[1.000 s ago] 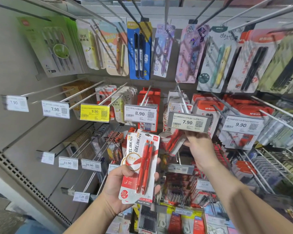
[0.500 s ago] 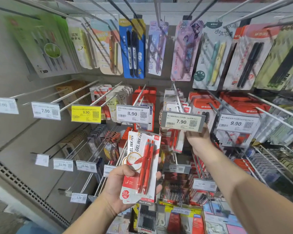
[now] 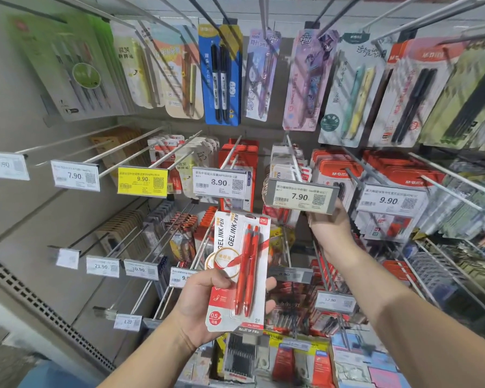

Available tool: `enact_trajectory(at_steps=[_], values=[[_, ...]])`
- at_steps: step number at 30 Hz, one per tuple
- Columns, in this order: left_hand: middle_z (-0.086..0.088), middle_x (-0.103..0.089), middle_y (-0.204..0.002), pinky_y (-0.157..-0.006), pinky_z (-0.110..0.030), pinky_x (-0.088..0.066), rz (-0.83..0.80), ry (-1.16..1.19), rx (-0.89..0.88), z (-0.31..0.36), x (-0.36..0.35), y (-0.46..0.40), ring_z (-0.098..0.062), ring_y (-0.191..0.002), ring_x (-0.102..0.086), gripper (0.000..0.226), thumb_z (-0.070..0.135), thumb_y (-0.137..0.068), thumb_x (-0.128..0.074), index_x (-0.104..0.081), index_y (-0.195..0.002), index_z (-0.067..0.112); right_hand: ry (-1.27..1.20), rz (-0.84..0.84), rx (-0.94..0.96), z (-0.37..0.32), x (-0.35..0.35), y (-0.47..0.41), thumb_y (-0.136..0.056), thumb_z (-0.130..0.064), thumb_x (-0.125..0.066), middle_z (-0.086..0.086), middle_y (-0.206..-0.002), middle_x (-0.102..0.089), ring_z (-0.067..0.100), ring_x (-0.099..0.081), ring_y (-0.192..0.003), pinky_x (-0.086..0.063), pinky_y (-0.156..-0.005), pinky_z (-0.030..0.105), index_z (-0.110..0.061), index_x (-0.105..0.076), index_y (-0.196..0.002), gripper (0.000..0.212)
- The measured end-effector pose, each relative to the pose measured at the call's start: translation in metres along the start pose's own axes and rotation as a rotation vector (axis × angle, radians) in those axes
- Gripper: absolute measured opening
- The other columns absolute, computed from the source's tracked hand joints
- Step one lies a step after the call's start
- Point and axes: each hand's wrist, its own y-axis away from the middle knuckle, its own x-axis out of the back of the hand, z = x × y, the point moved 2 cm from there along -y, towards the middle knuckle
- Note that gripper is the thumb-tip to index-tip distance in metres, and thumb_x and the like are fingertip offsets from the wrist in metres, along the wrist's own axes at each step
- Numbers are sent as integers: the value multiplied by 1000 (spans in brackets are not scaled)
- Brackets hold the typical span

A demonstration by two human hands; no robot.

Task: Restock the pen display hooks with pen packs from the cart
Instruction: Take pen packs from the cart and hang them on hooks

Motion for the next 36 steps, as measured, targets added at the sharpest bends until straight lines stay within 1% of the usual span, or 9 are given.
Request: enact_trajectory(at_steps=[3,5,7,11,15,22,27,32,36], values=[[-39,-59,-132,-111,-68,-39,16,-21,46,-4,-2,-2,-52,-117,-64,66,-4,-68,-51,-63,-133,-5,-1,54,-54,-4,6,22,-97,-35,-68,-11,-107,-72,11,-66,-101,-52,-93,35,-29,-65,-114,19],[-42,-55,-136,-112,-66,-38,37,-63,71,-7,-3,-2,-53,-115,-64,66,-4,-72,-51,-61,-137,-4,-40,-10,-203,1,5,39,-102,-26,-62,-2,-102,-69,14,-63,-90,-54,-85,37,-26,-64,-106,5],[-43,-53,-137,-110,-63,-39,70,-97,82,-12,-5,-4,-53,-113,-65,67,-5,-72,-53,-58,-139,-5,-105,-139,-289,3,1,55,-103,-31,-60,8,-107,-74,21,-68,-89,-56,-81,40,-19,-67,-108,15],[-39,-63,-120,-83,-55,-61,154,-148,109,-23,-1,-11,-47,-92,-74,63,-10,-68,-59,-59,-131,-11,-222,-242,-282,3,-3,68,-102,-39,-61,9,-105,-79,28,-73,-104,-50,-104,50,-13,-73,-113,31],[-34,-66,-110,-73,-52,-62,208,-180,110,-27,-2,-14,-44,-83,-74,51,-14,-68,-60,-67,-117,-7,-244,-198,-297,3,-1,69,-100,-19,-65,11,-98,-80,33,-75,-100,-49,-106,58,-10,-73,-109,15],[-34,-70,-102,-65,-50,-64,225,-239,67,-28,-7,-13,-42,-75,-75,46,-15,-66,-63,-72,-110,-9,-373,-146,-344,2,-2,72,-100,-17,-65,15,-97,-79,36,-76,-96,-54,-100,58,-8,-73,-110,16],[-34,-72,-105,-78,-53,-63,220,-285,16,-27,-10,-10,-41,-80,-76,50,-12,-64,-74,-73,-113,-7,-399,-145,-206,-20,-3,67,-102,-15,-62,5,-99,-80,21,-77,-94,-58,-83,37,-13,-70,-113,14],[-35,-72,-105,-73,-55,-63,260,-316,22,-25,-12,-7,-43,-81,-76,43,-12,-65,-71,-76,-107,-6,-312,-187,-44,-34,-7,61,-102,-5,-55,2,-117,-77,19,-72,-112,-52,-105,46,-13,-68,-128,30],[-40,-65,-121,-93,-75,-50,280,-335,30,-24,-13,-5,-51,-100,-70,57,-11,-60,-79,-70,-117,-9,-274,-170,-1,-37,-9,59,-103,-4,-54,-5,-111,-78,11,-73,-106,-54,-104,42,-19,-72,-118,28]])
